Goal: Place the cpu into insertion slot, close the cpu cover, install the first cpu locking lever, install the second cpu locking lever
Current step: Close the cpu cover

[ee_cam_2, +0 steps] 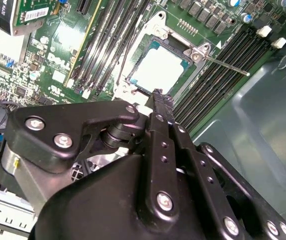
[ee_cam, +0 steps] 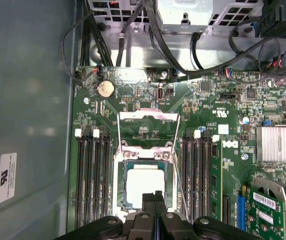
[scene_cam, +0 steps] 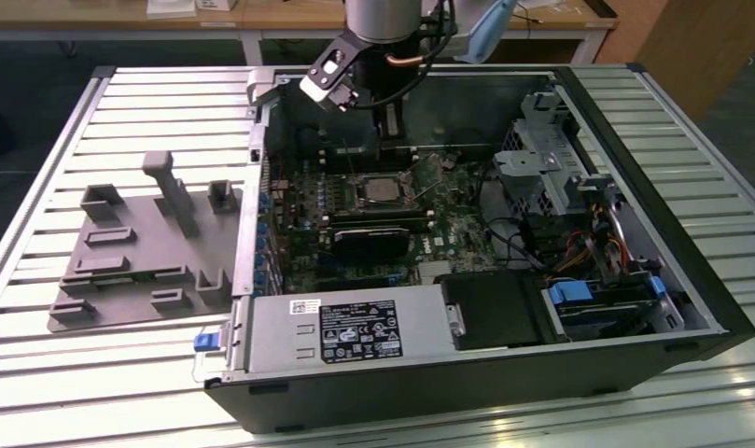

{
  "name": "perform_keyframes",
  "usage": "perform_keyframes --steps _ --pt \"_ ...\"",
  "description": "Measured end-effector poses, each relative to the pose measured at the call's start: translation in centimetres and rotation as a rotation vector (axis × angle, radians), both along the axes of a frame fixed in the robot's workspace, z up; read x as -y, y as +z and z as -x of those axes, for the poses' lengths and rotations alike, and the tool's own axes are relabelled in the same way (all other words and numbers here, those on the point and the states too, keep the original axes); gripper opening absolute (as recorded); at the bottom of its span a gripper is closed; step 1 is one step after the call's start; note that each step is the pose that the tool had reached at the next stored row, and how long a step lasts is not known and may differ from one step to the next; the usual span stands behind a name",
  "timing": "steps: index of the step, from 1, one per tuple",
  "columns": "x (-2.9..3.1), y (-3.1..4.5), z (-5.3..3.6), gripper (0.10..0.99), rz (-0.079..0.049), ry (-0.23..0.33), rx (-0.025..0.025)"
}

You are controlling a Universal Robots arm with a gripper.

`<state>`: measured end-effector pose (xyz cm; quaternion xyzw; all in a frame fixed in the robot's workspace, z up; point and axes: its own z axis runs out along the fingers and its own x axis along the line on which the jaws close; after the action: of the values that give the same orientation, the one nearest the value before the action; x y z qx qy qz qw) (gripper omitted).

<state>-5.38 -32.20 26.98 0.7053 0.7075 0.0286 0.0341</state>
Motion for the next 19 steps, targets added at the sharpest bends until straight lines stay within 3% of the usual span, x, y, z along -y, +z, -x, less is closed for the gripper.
perform_keyframes --steps 14,19 --pt "0.0 0.0 -3.17 0.102 0.0 -0.001 0.0001" --pt "0.0 0.0 -4.78 0.102 0.0 -0.001 0.0001"
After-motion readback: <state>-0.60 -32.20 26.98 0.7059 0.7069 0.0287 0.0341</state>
